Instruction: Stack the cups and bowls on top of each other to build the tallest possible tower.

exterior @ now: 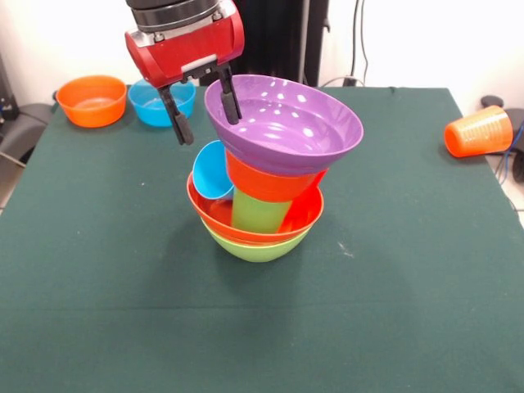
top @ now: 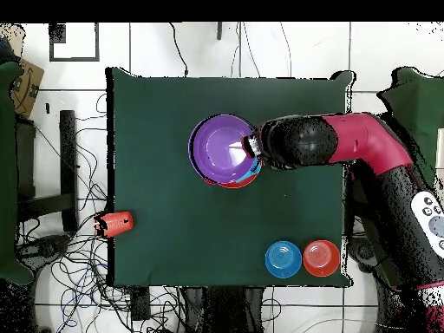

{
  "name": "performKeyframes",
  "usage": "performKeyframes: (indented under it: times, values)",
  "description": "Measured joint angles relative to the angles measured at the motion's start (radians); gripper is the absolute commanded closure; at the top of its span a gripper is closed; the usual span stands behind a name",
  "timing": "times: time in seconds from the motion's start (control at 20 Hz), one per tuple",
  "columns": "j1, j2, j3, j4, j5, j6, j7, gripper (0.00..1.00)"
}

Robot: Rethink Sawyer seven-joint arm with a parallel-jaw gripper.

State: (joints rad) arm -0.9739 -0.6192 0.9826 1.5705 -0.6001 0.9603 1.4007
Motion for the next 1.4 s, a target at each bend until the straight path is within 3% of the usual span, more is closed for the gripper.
performKeyframes:
  times: [1.4]
  values:
    - [-0.001,0.003,0.0,0.014,0.001,0.0,0.0,0.0]
